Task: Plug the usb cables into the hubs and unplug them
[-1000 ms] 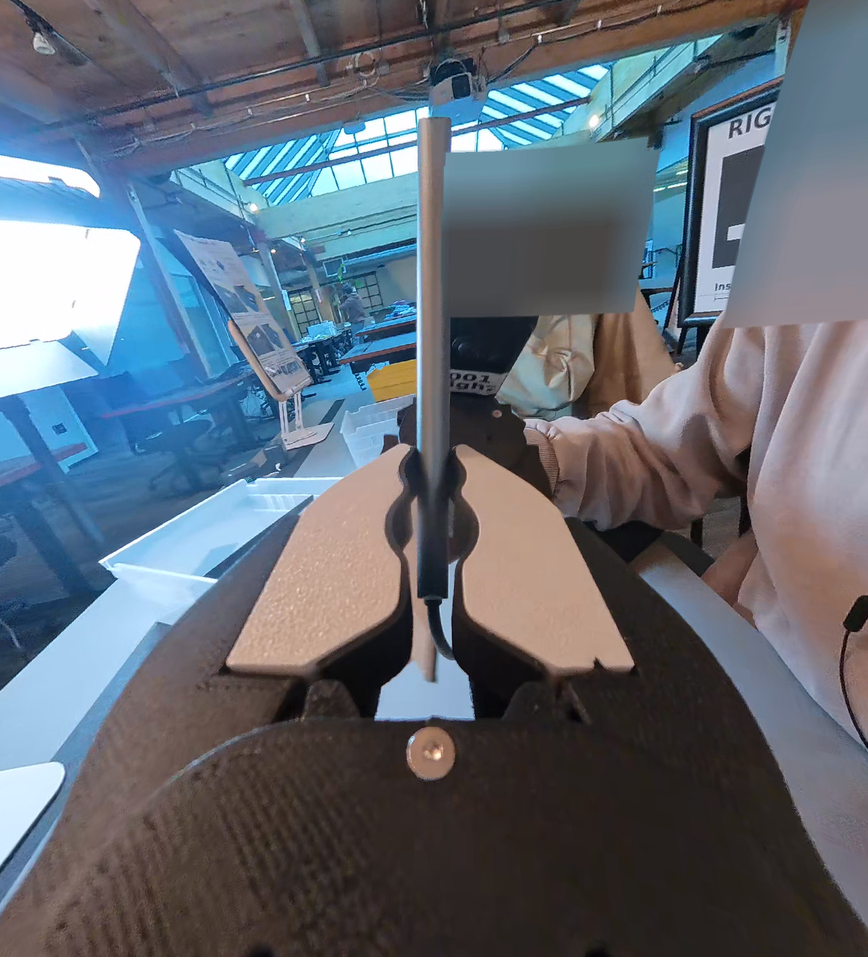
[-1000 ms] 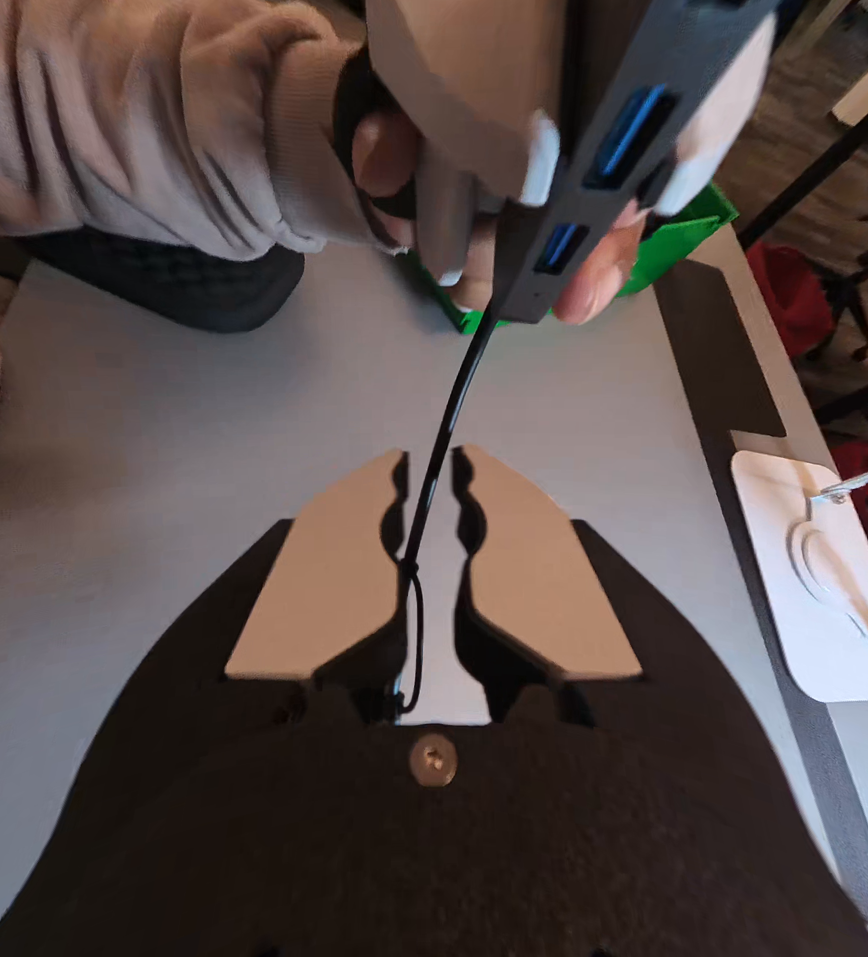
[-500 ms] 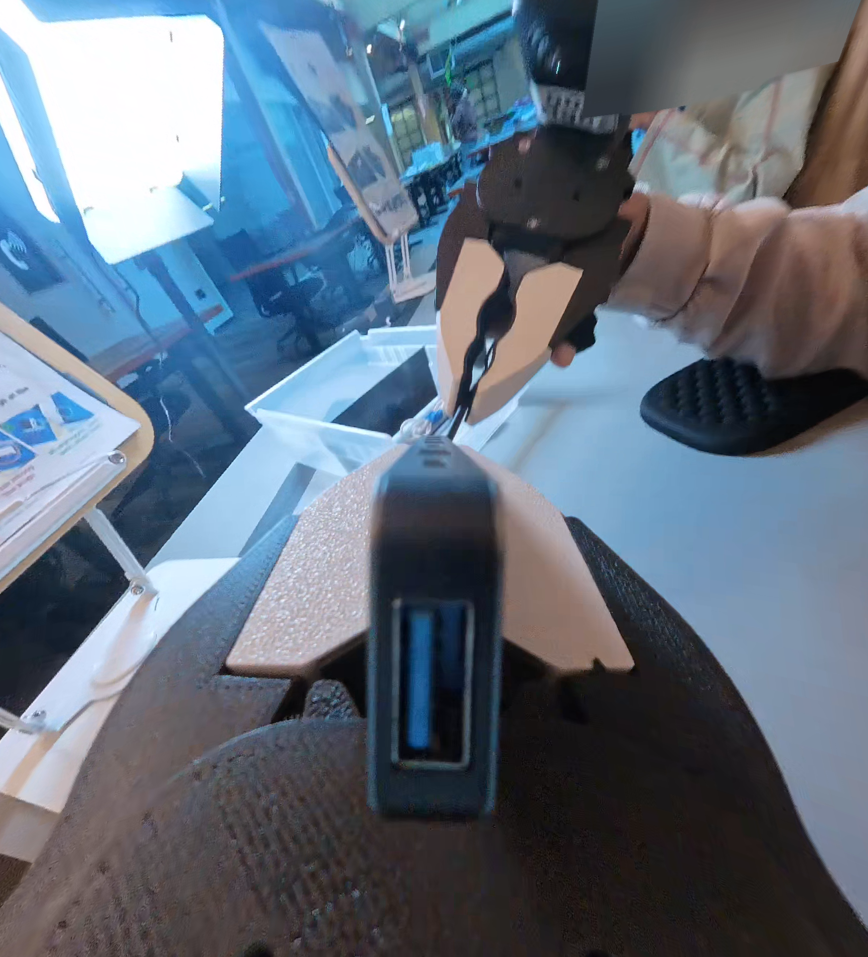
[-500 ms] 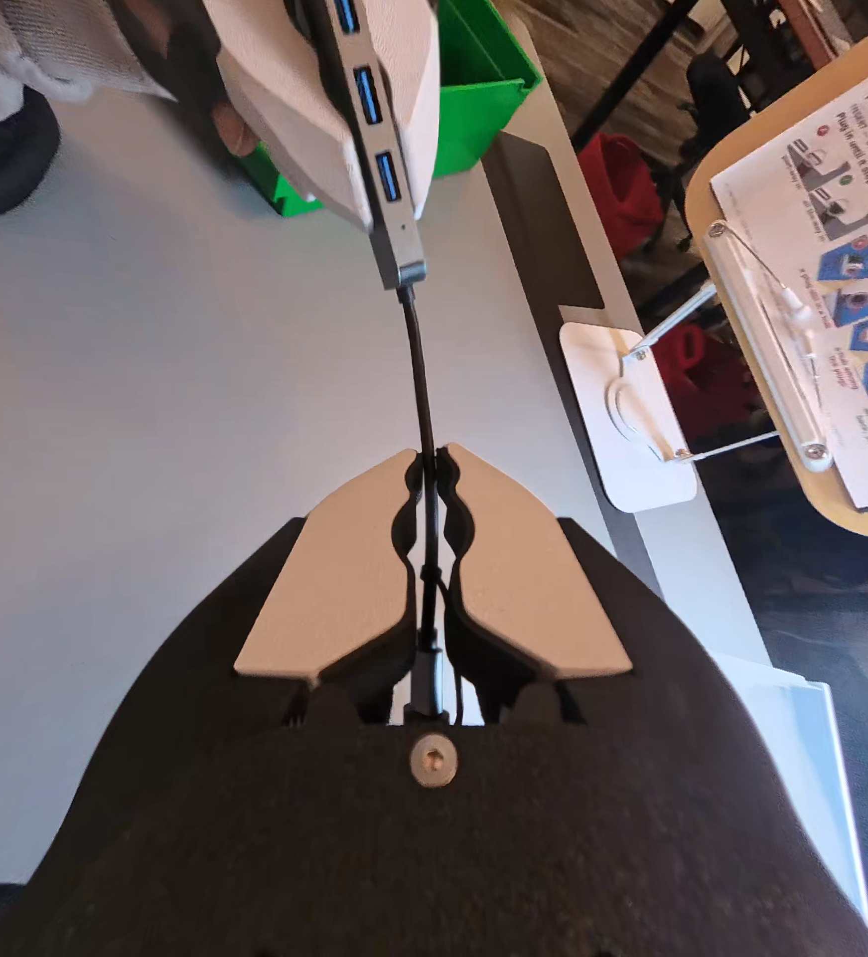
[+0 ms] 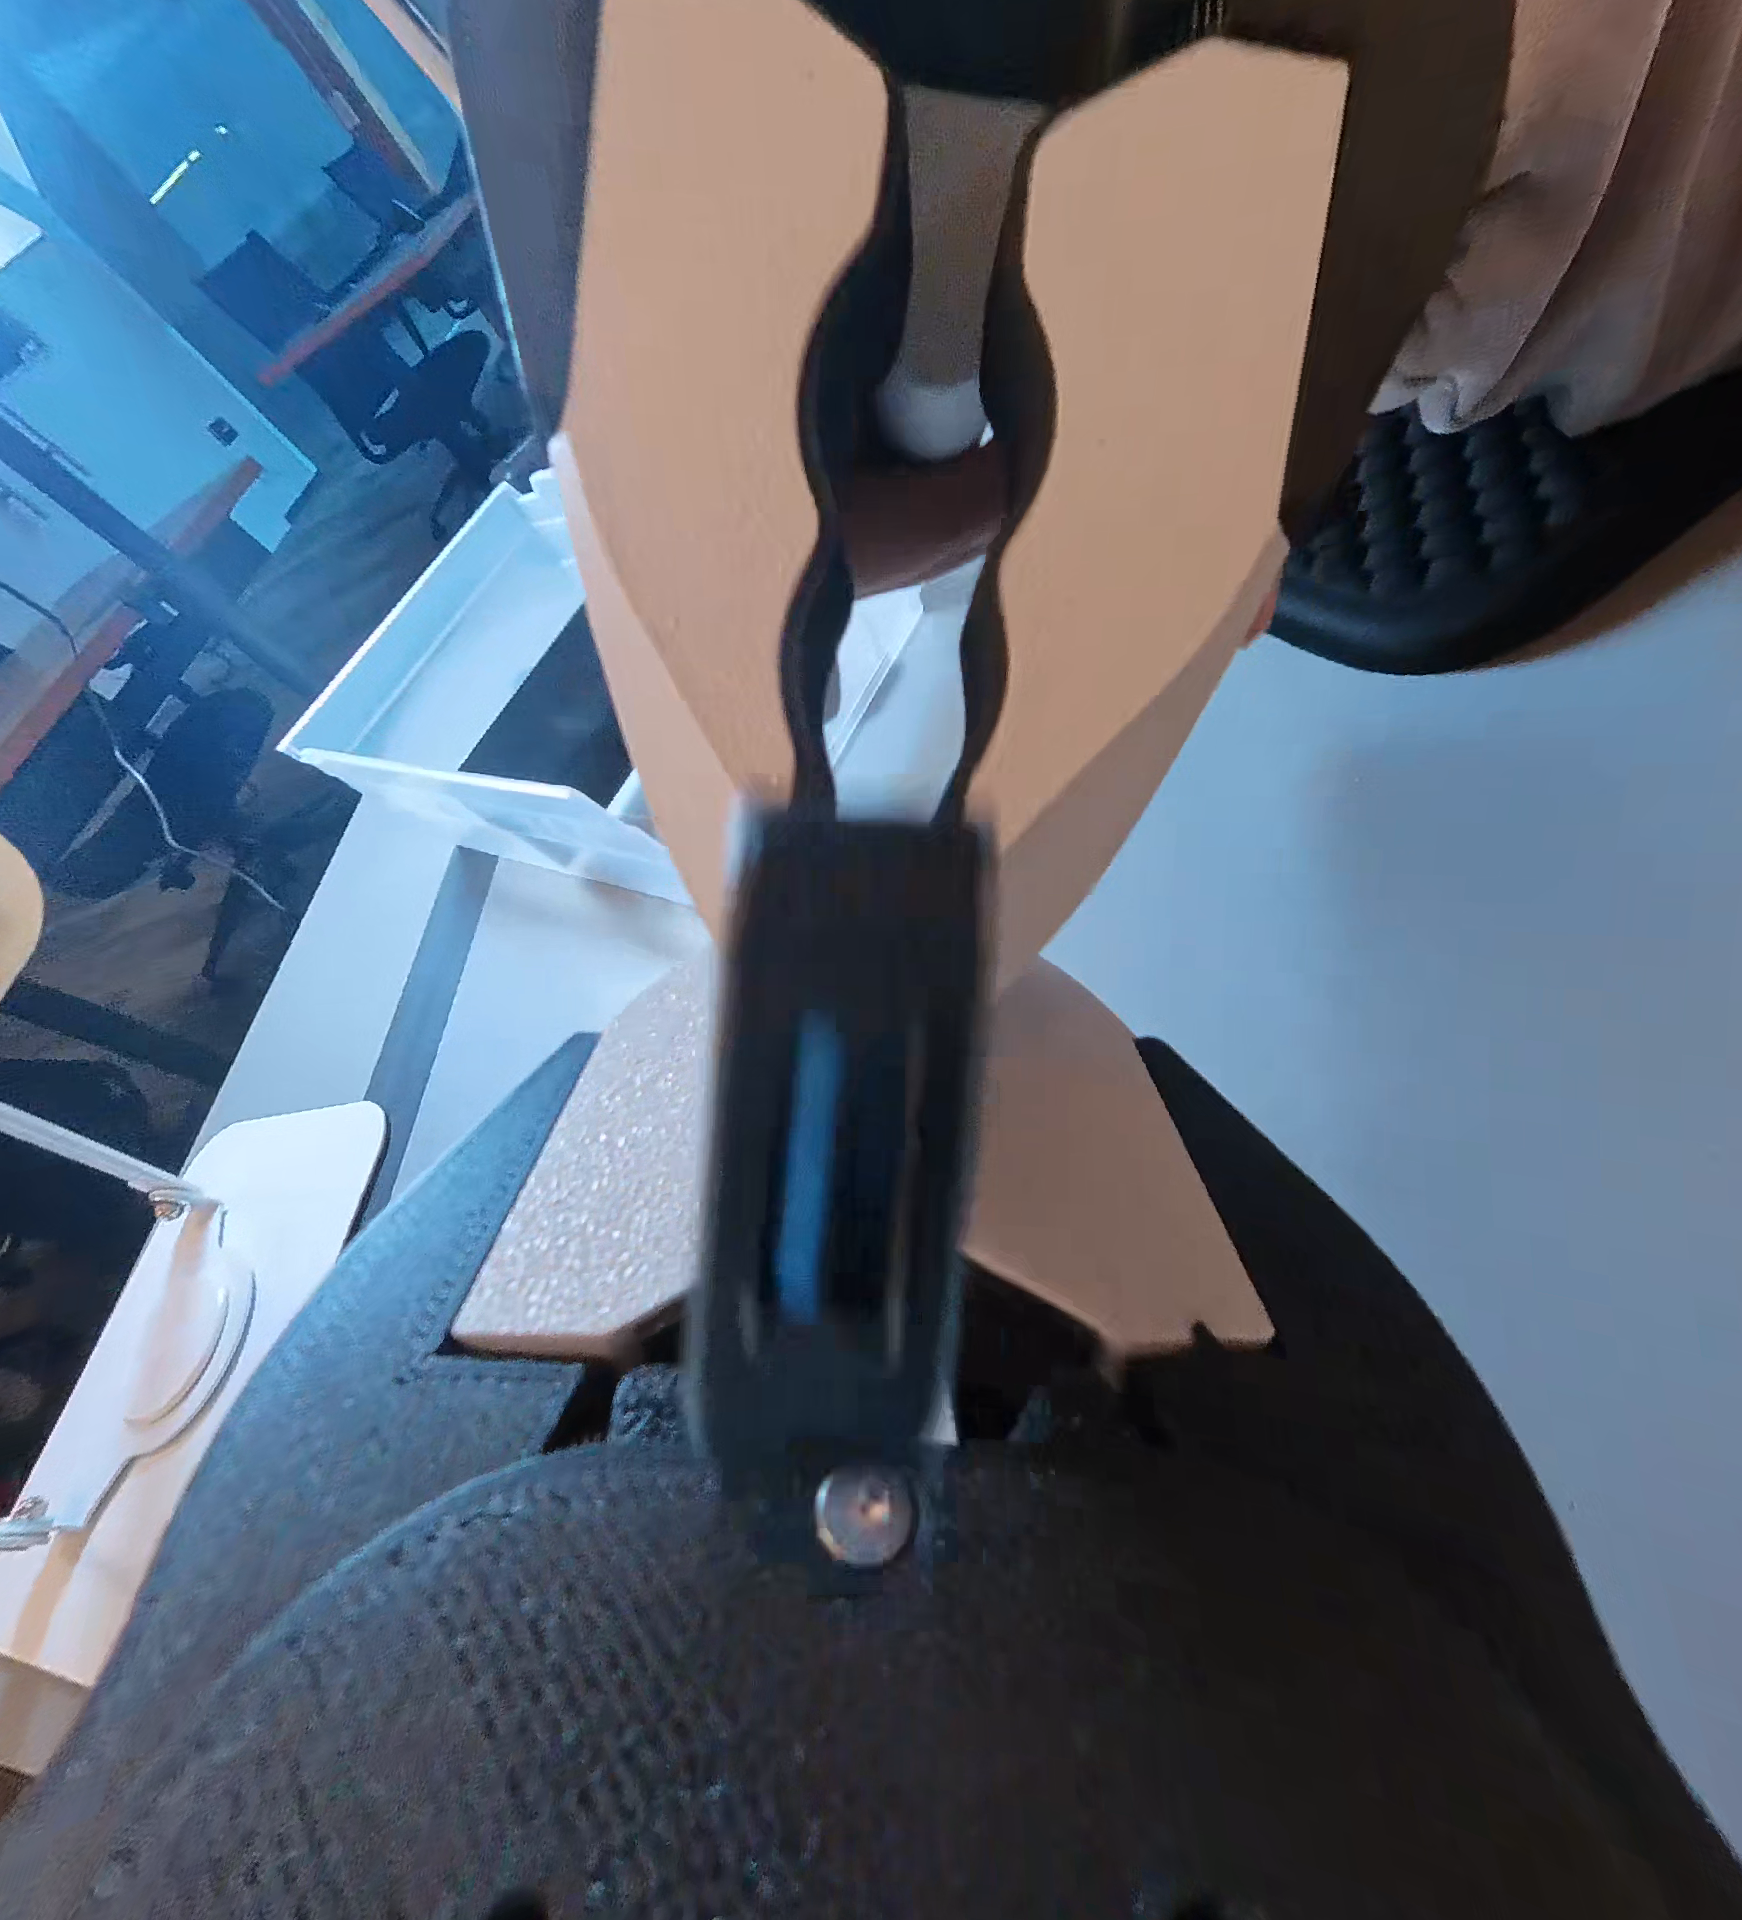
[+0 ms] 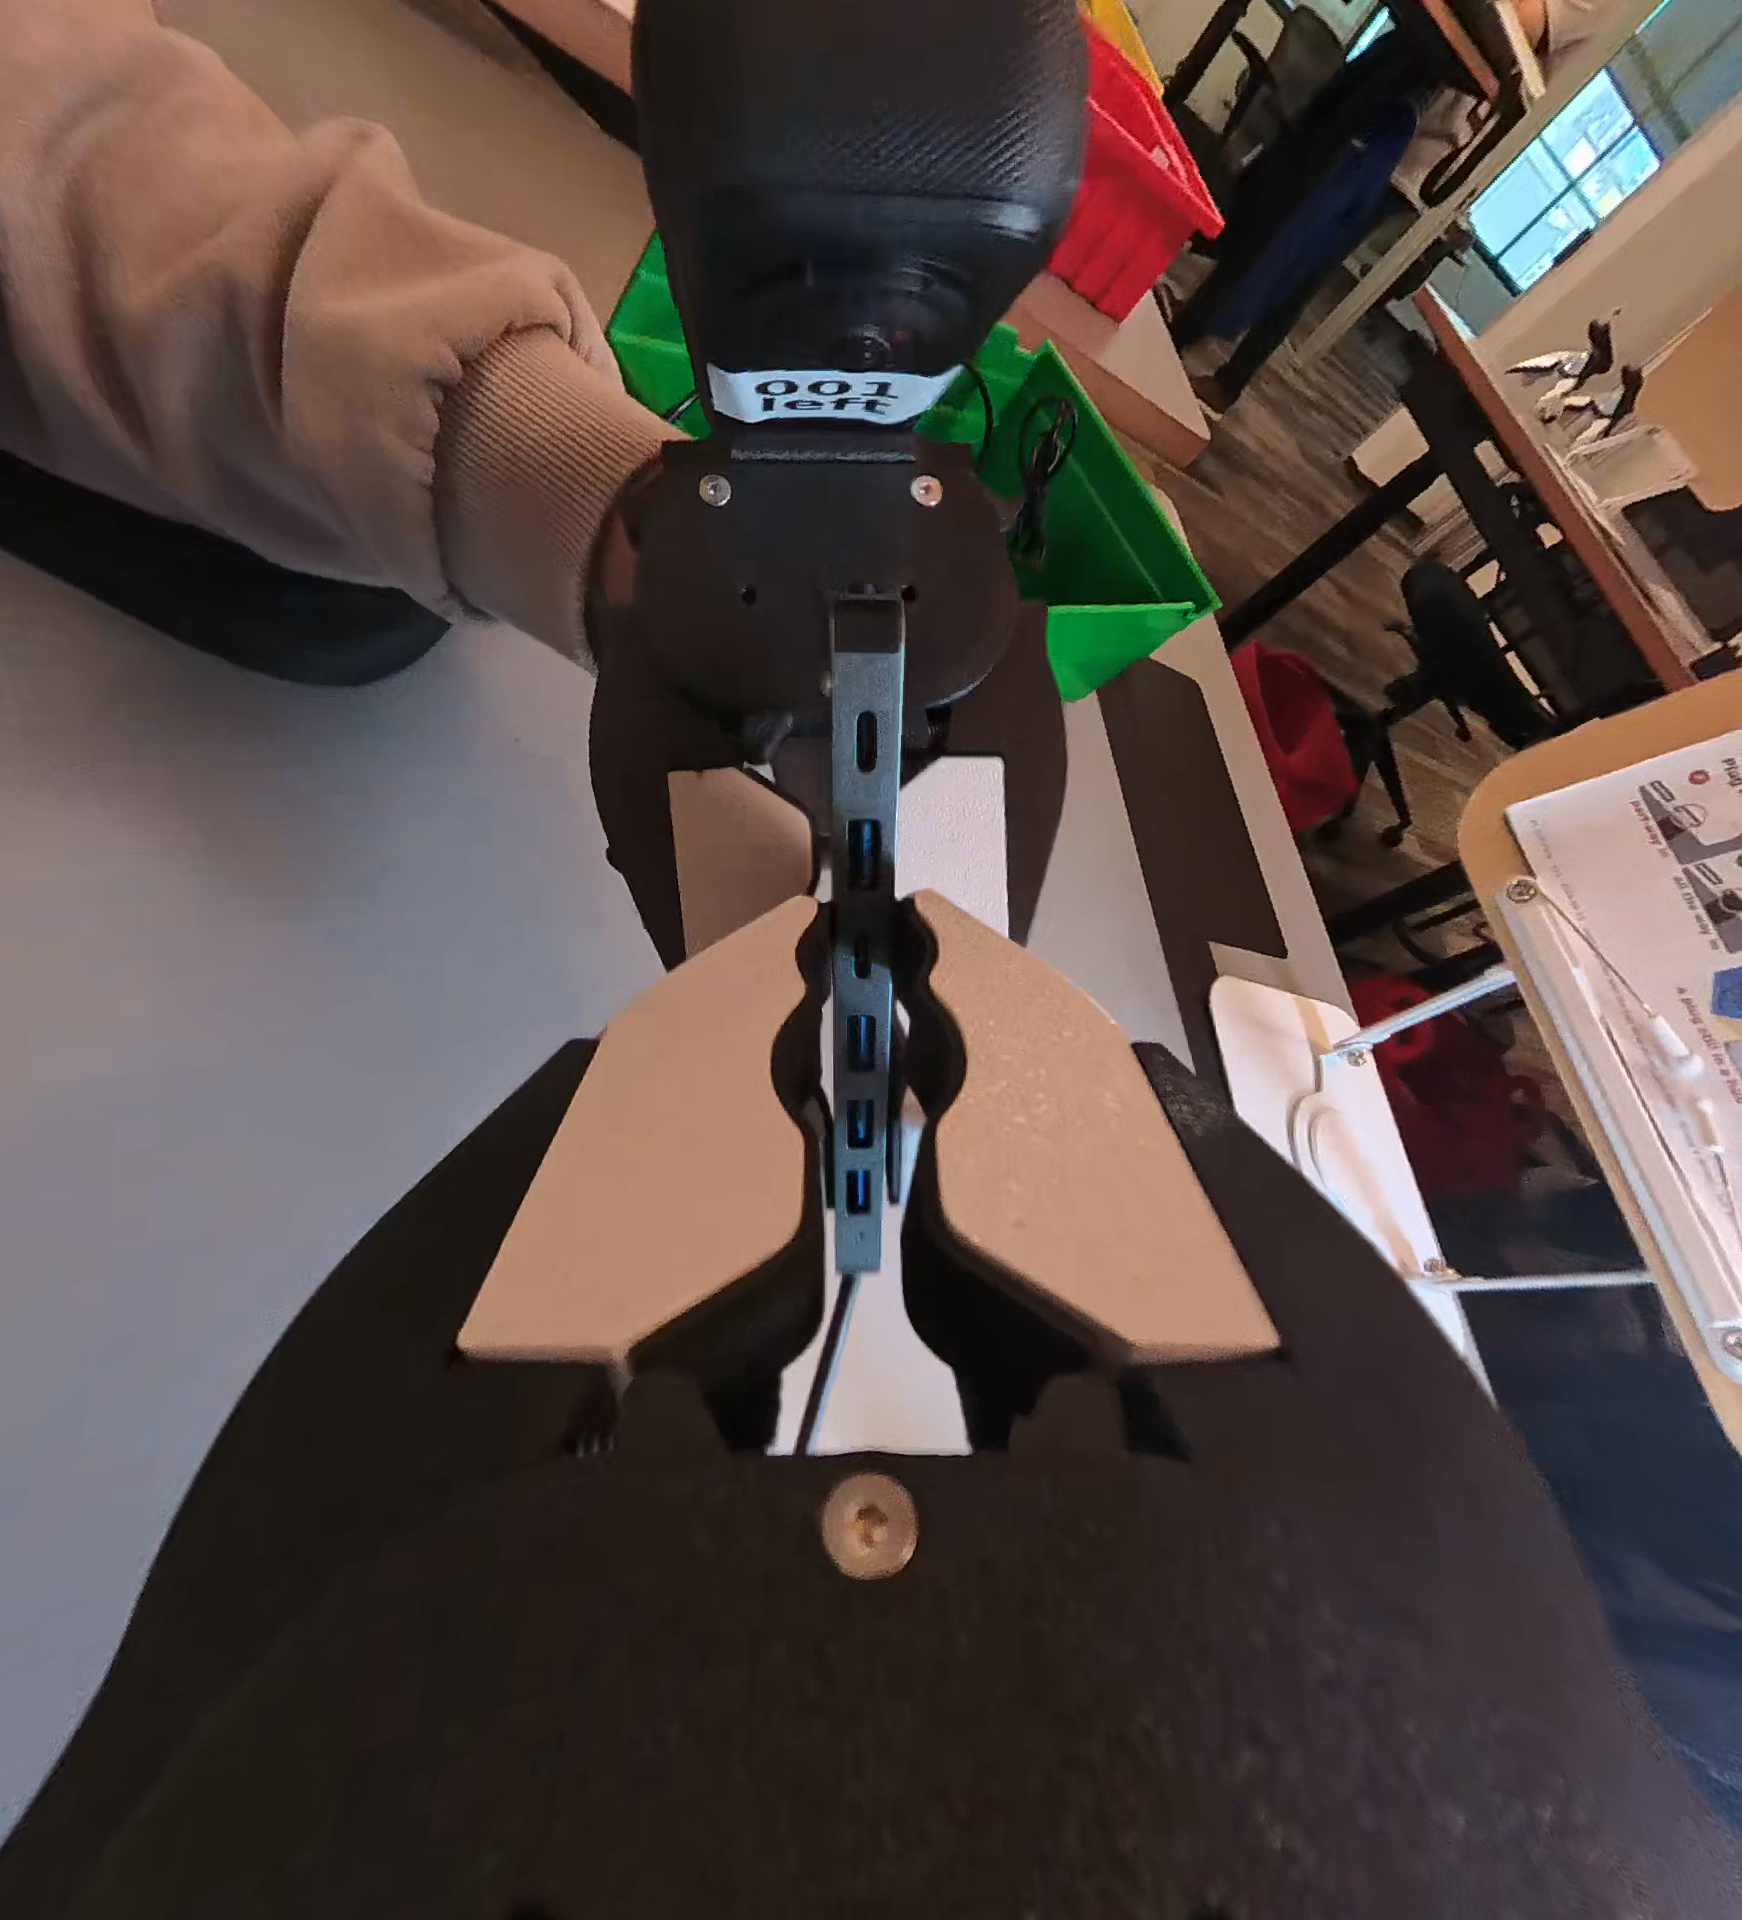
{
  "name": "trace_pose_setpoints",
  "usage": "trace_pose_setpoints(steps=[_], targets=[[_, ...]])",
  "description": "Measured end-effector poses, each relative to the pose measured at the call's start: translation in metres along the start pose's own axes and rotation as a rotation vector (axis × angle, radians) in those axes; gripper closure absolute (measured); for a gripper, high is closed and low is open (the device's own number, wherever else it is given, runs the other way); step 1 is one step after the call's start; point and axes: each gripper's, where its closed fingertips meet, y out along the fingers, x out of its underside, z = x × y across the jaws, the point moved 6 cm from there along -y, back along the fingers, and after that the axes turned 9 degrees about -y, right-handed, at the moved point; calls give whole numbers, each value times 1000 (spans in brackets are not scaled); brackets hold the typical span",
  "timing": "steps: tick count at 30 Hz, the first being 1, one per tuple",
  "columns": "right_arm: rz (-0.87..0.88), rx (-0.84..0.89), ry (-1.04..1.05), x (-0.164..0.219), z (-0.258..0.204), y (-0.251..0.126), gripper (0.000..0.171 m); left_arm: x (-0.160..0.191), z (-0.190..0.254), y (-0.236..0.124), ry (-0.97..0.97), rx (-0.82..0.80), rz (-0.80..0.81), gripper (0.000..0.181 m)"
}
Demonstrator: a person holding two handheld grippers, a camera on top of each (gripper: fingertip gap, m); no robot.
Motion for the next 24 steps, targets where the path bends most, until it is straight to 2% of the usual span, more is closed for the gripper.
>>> trace_pose_setpoints(steps=[1, 4, 9, 11, 14, 16, 19, 22, 24], targets=[[10, 11, 15, -1, 5, -6, 161, -1, -3, -2, -16, -11, 21, 169], [15, 143, 42, -1, 32, -40, 161, -4, -22, -17, -101, -72, 90, 160], [17, 609, 72, 15, 94, -127, 161, -7, -57, -56, -249, -183, 251, 146], [-61, 741, 35, 34, 117, -150, 161, -5, -65, -66, -282, -204, 274, 150], [-220, 767, -31, 79, 159, -156, 161, -4, -63, -73, -309, -198, 296, 153], [-277, 714, -34, 111, 185, -149, 161, -2, -54, -71, -318, -167, 292, 153], [-250, 700, -3, 147, 219, -141, 161, 8, -30, -68, -313, -122, 242, 152], [-150, 808, 59, 165, 245, -144, 161, 27, 0, -66, -319, -83, 182, 153], [-170, 839, 95, 187, 249, -143, 161, 42, 19, -67, -327, -71, 145, 153]])
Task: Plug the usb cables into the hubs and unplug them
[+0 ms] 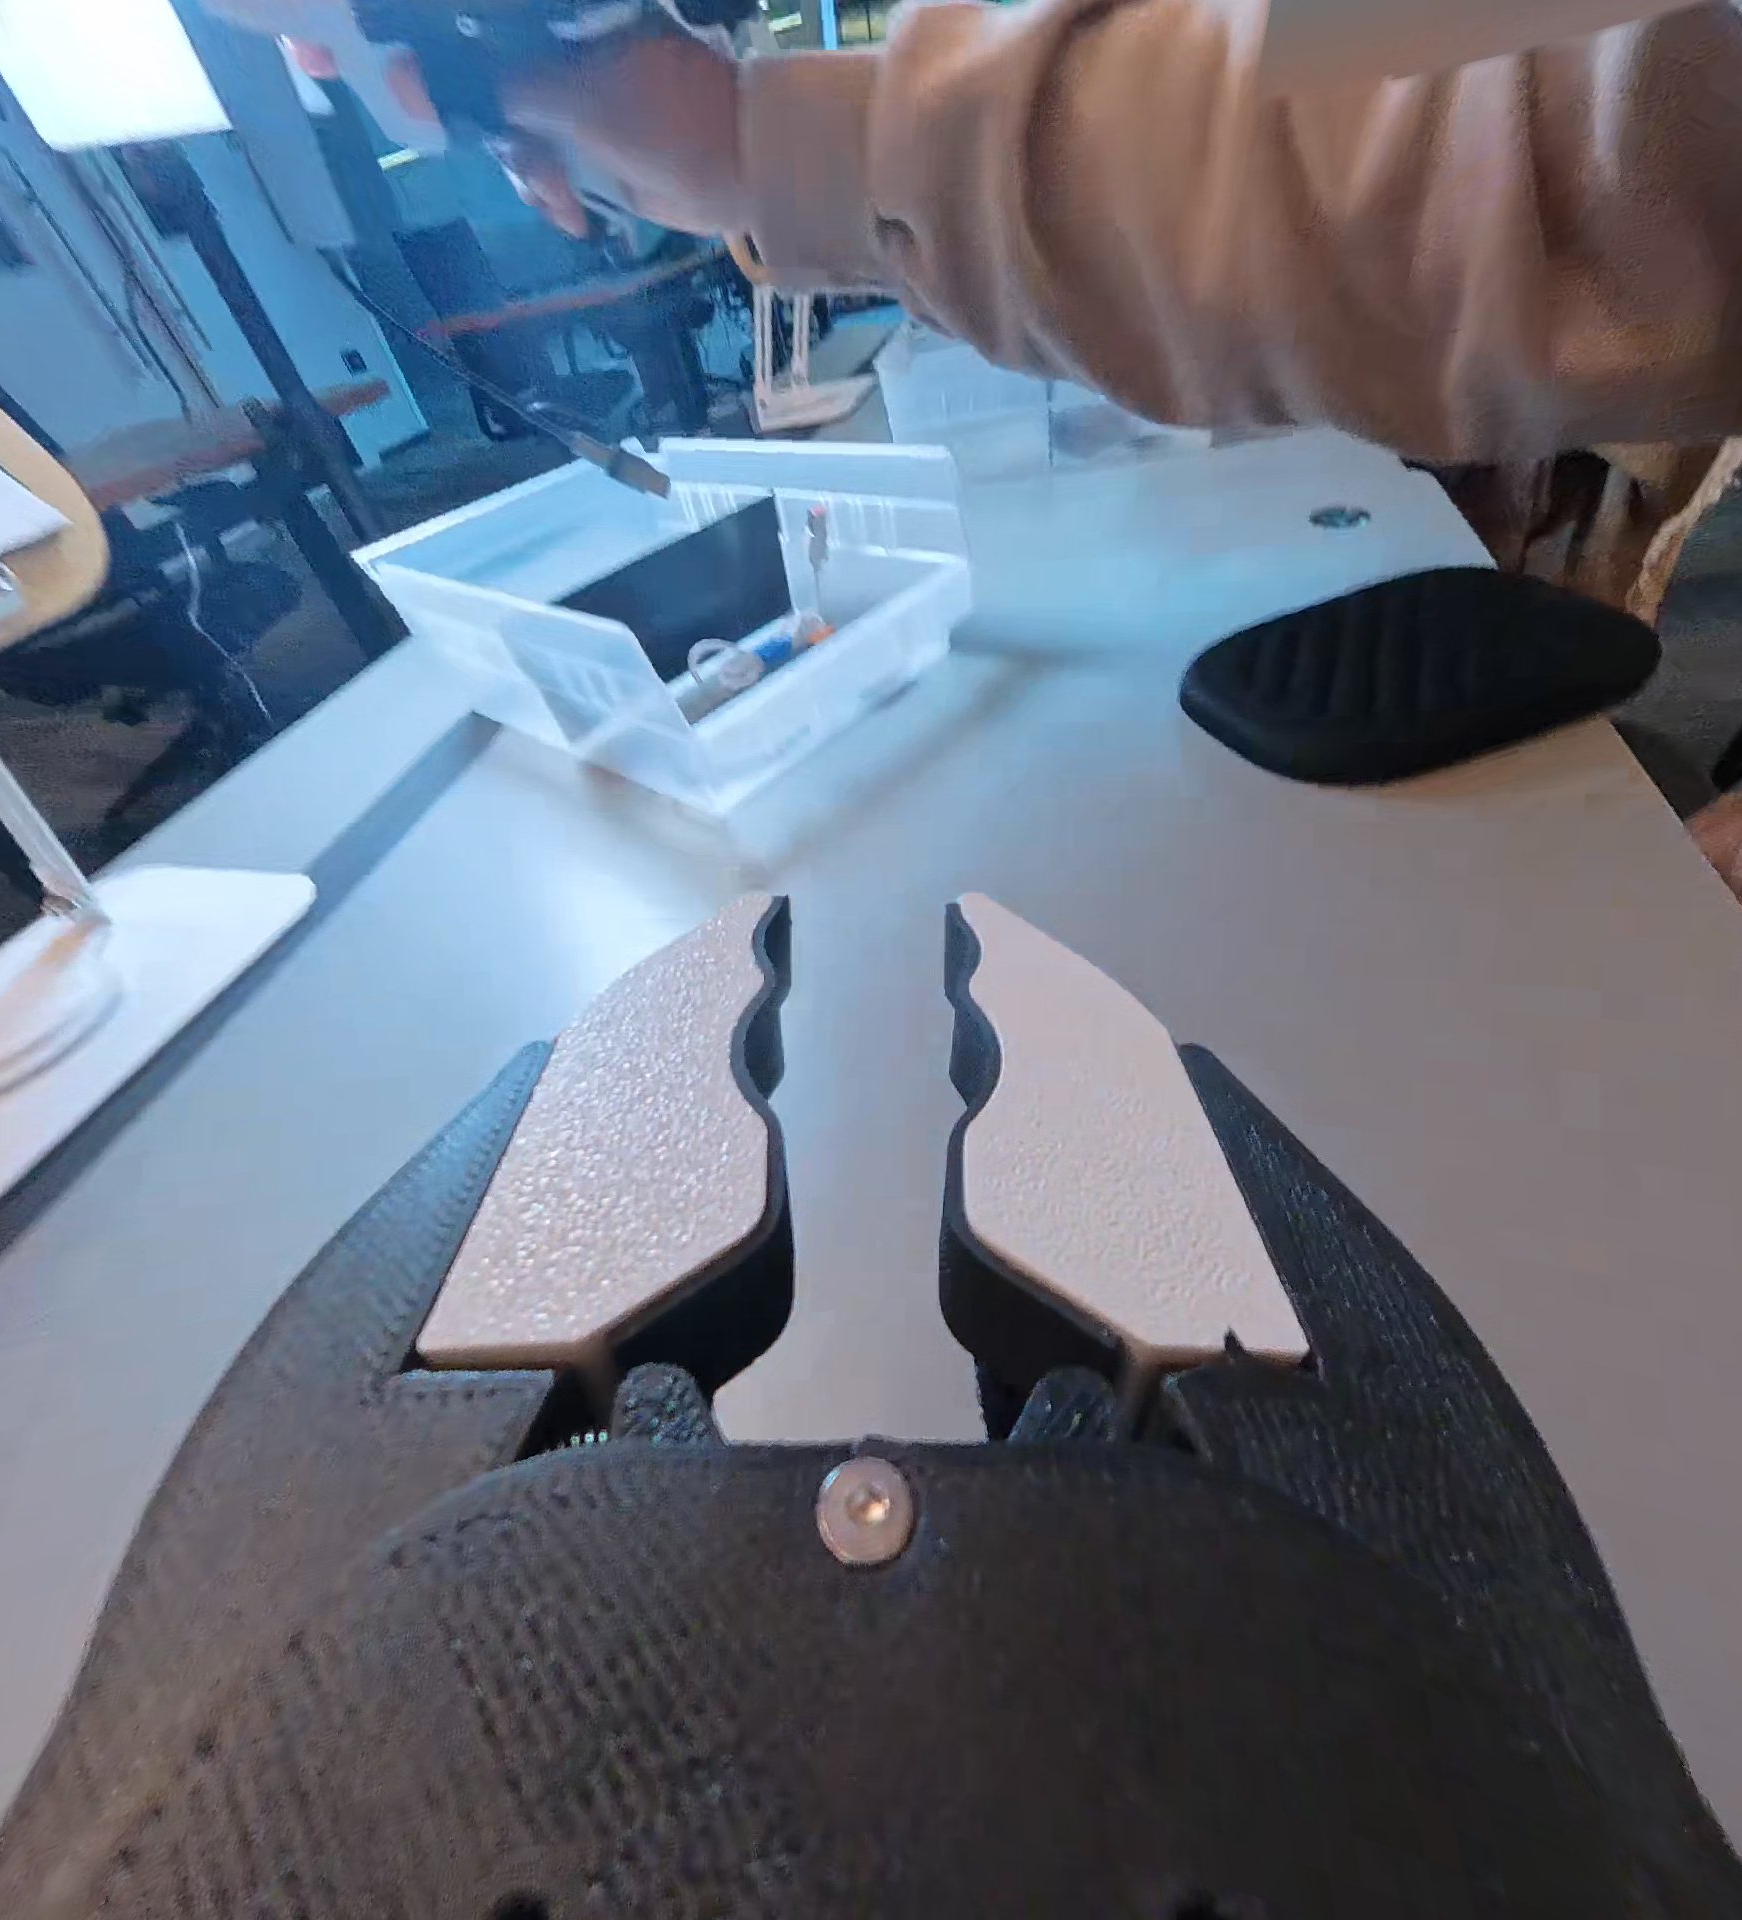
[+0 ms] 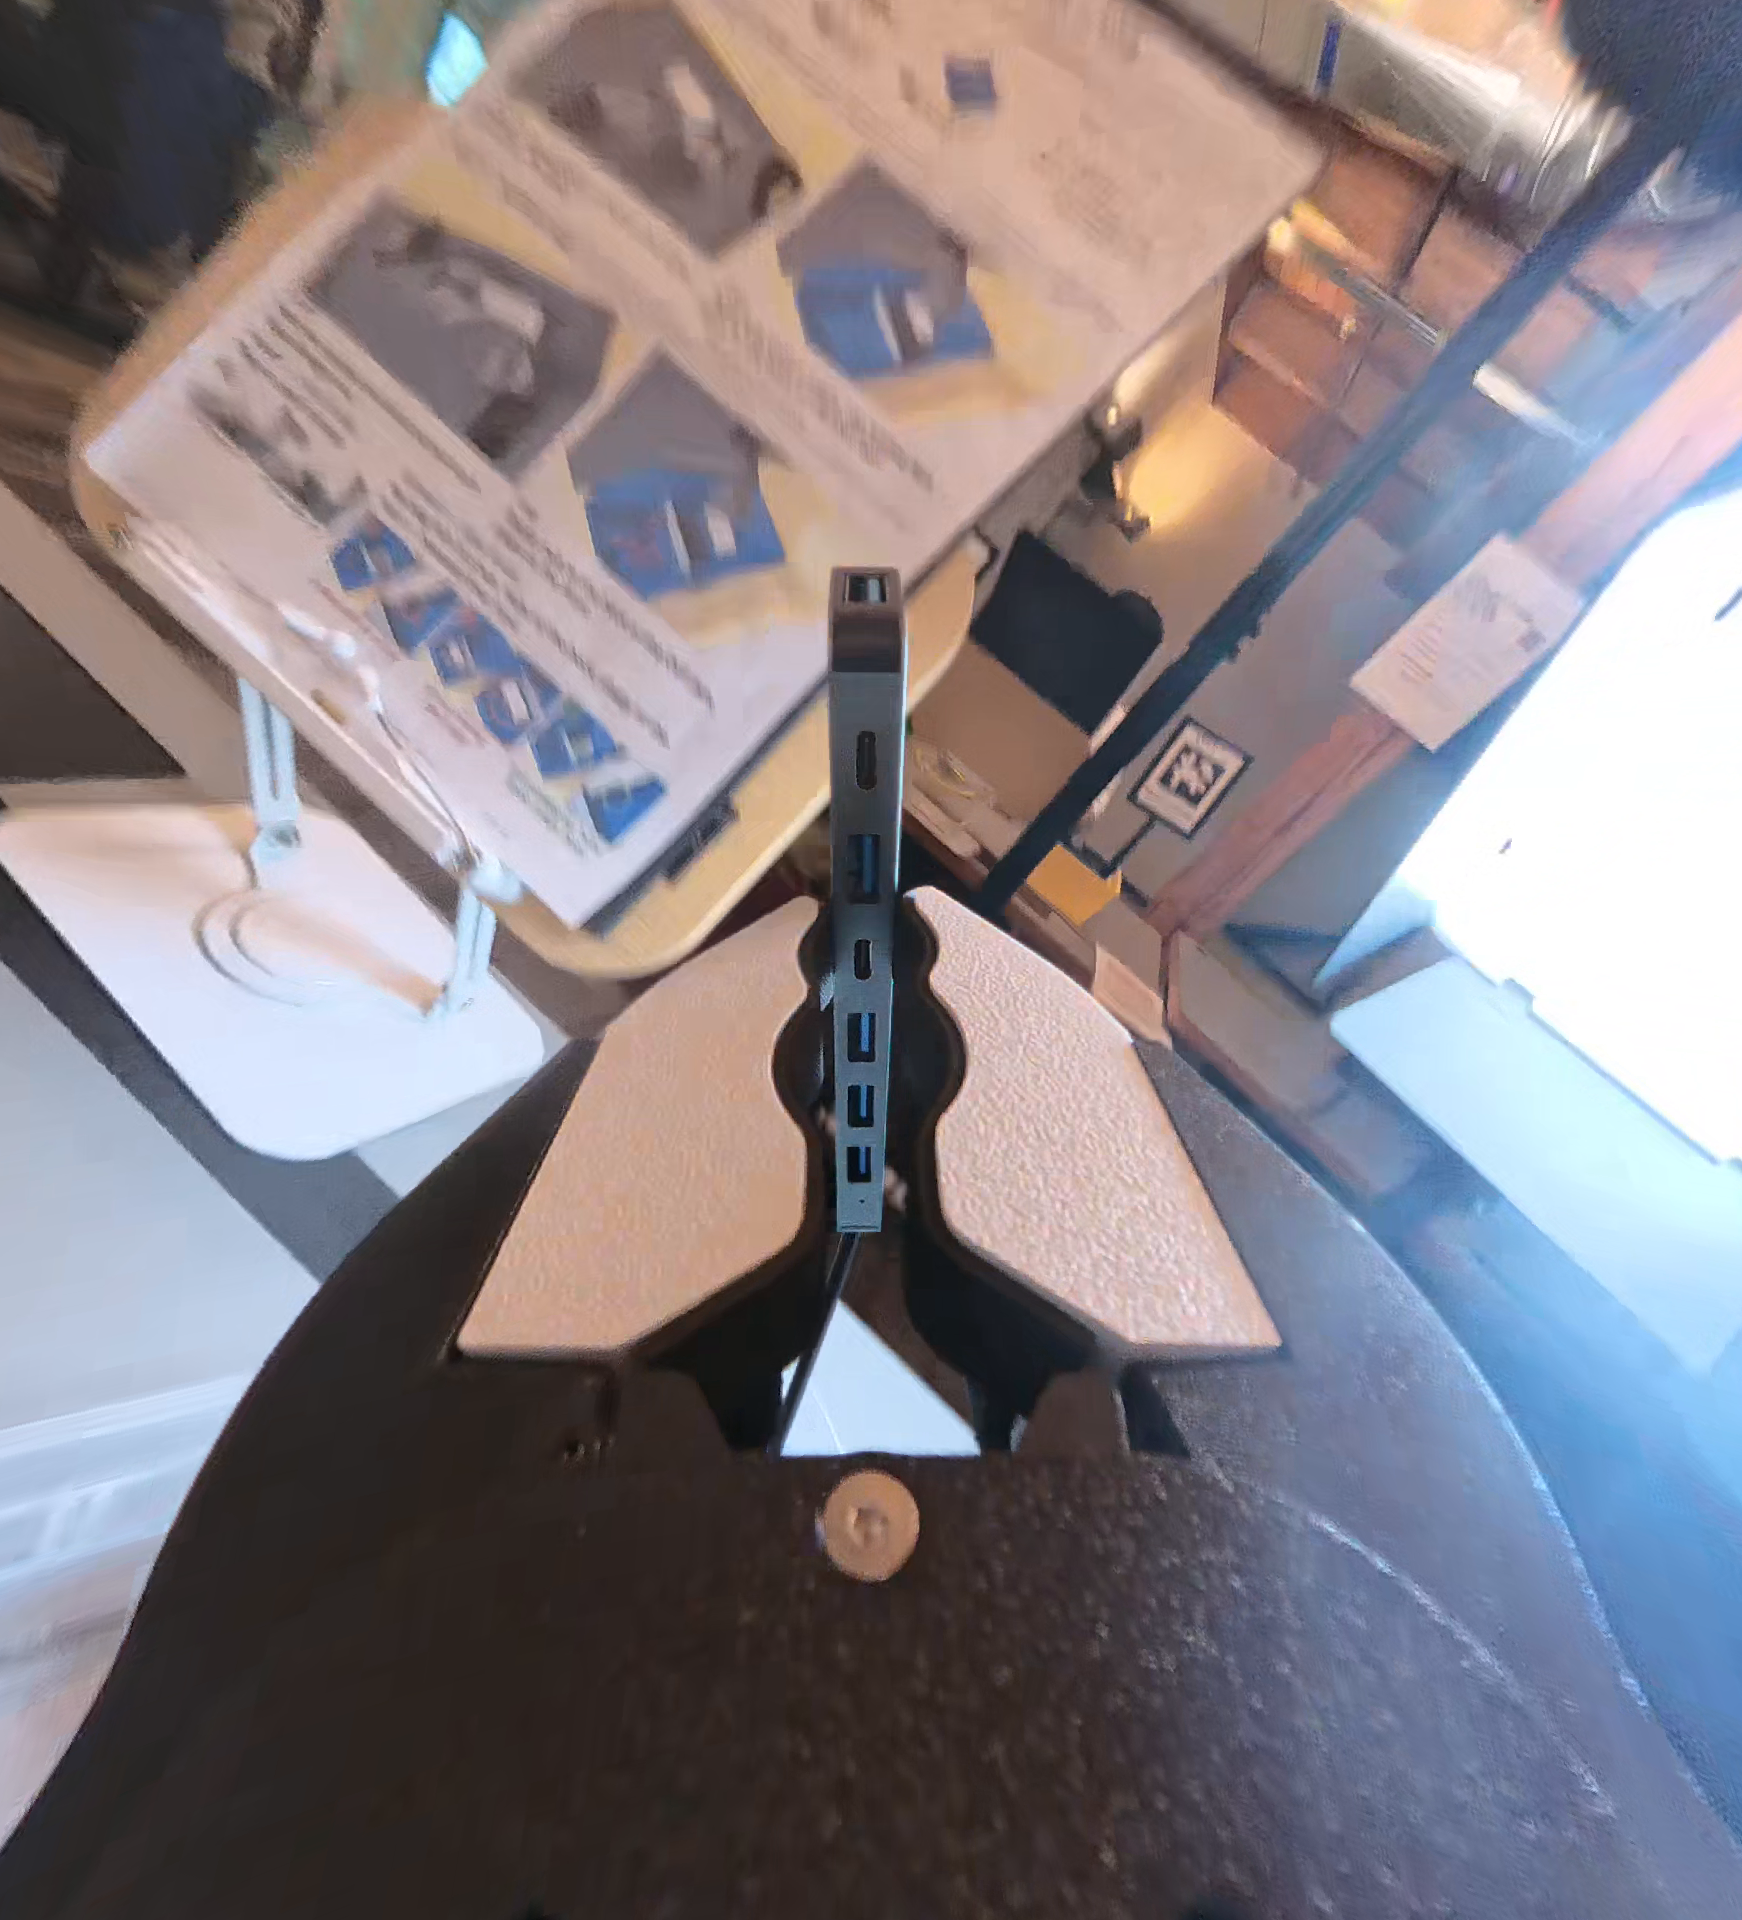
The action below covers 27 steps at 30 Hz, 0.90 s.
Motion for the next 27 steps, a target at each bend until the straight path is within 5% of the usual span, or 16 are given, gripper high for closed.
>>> trace_pose_setpoints(steps=[9, 15, 22, 27], targets=[[-832, -451, -274, 164, -69, -29, 159, 26, 27, -18, 23, 27, -43, 157], [-991, -642, -97, 161, -77, -37, 135, 32, 31, -11, 25, 41, -72, 157], [-766, -668, 96, 106, -59, -41, 121, 32, 30, -12, 39, 17, -81, 157], [-359, -526, 233, 30, -65, -59, 123, 18, 18, -28, 24, -78, -28, 156]])
